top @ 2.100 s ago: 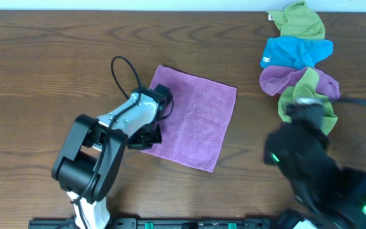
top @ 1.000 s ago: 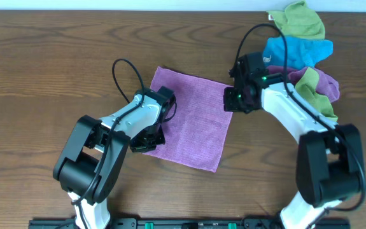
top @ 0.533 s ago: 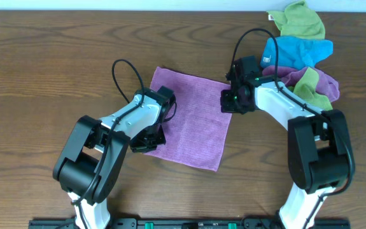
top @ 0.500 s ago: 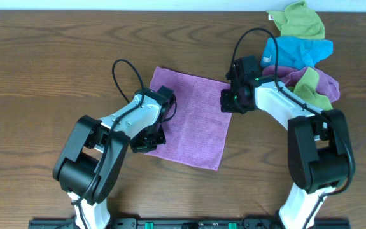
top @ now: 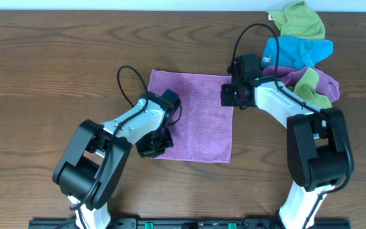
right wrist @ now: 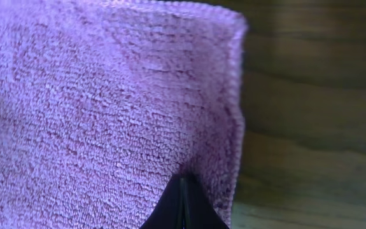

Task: Fold the cloth
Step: 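Reach the right gripper to the cloth's right edge, then reposition both grippers to the near corners of the cloth and grasp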

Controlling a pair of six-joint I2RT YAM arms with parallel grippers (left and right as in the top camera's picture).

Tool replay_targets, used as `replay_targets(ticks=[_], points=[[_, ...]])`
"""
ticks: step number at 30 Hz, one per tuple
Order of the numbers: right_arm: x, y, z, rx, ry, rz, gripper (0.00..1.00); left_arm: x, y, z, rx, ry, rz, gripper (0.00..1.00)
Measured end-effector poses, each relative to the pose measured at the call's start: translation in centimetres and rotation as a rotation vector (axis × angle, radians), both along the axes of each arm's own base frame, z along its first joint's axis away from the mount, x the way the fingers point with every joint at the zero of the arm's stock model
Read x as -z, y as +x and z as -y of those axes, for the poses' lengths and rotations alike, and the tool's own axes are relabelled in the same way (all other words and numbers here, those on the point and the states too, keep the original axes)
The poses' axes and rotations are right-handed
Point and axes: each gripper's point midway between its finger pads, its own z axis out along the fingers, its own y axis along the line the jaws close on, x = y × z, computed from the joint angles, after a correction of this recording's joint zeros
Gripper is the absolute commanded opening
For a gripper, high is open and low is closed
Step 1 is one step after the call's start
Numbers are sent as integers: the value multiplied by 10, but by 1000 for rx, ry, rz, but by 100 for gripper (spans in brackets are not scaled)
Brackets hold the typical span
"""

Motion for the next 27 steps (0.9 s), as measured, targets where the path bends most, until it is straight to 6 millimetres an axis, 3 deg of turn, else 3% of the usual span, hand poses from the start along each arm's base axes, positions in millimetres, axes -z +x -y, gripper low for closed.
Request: replay_targets(ticks=[5, 9, 13, 15, 18, 22, 24, 27], points=[[-4, -6, -3, -10, 23, -45, 2, 0, 0, 0, -3, -2, 1, 6], [-24, -1, -11, -31, 55, -58, 2, -2, 2, -3, -25, -21, 7, 6], [-65, 7, -15, -56, 75, -3, 2, -7, 7, -11, -37, -26, 50, 6], [-94, 4, -16, -70, 85, 32, 2, -22, 15, -14, -38, -43, 112, 6], [-147, -15, -13, -81, 99, 82, 2, -72, 32, -13, -15, -110, 303, 8], [-183, -61, -3, -85, 96, 43, 2, -113, 36, -18, 1, -147, 446, 11], [-195, -88, 2, -87, 99, 3, 2, -125, 33, -22, 5, -146, 477, 16], [-202, -120, 6, -91, 104, -58, 4, -124, 28, -26, 18, -130, 466, 25]])
